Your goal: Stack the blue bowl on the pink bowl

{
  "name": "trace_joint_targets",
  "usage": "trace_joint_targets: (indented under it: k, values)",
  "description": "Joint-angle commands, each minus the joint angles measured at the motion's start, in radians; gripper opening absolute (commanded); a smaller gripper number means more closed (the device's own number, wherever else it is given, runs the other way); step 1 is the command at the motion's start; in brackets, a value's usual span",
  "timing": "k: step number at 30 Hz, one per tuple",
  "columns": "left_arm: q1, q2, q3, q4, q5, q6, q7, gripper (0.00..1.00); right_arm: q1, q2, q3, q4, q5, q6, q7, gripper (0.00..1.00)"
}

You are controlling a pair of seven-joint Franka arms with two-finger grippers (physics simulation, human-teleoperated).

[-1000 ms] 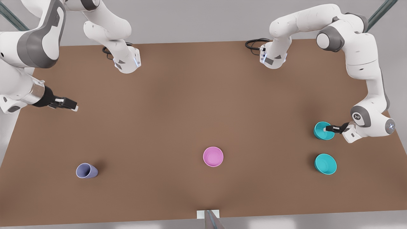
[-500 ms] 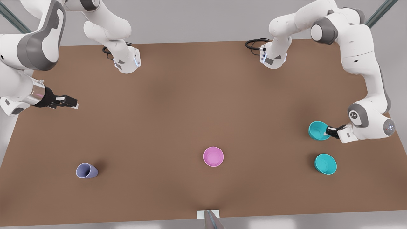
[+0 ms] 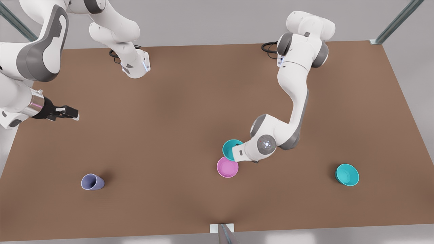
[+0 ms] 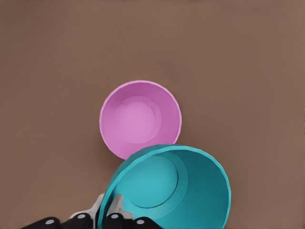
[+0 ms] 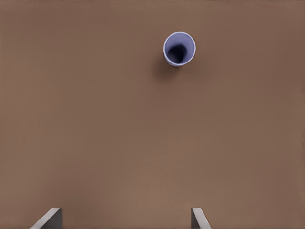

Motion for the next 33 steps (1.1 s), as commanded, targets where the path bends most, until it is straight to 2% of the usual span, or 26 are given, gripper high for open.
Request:
trace_joint_targets:
  k: [1,9,29,30,33]
  values:
    - [-0.012,0.018,0.003,0.011,-0.025,0.078,-0.897,0.21,0.000,-0.001,0.000,-0.001,-0.001,0.024,-0.072,1.00]
    - [-0.010,0.075,0.007,0.012,-0.029,0.178,-0.971,0.21,0.000,0.002,0.000,-0.013,-0.001,0.032,-0.074,1.00]
    - [-0.004,0.092,0.003,0.001,-0.086,0.156,-0.971,0.21,0.000,0.006,0.001,-0.013,-0.001,0.039,-0.072,1.00]
    - [-0.003,0.092,0.003,0.001,-0.080,0.107,-0.949,1.00,0.000,0.006,0.001,-0.014,-0.001,0.039,-0.072,1.00]
    - [0.014,0.084,0.003,0.001,-0.051,0.044,-0.946,1.00,0.000,0.006,0.001,-0.014,-0.001,0.039,-0.072,1.00]
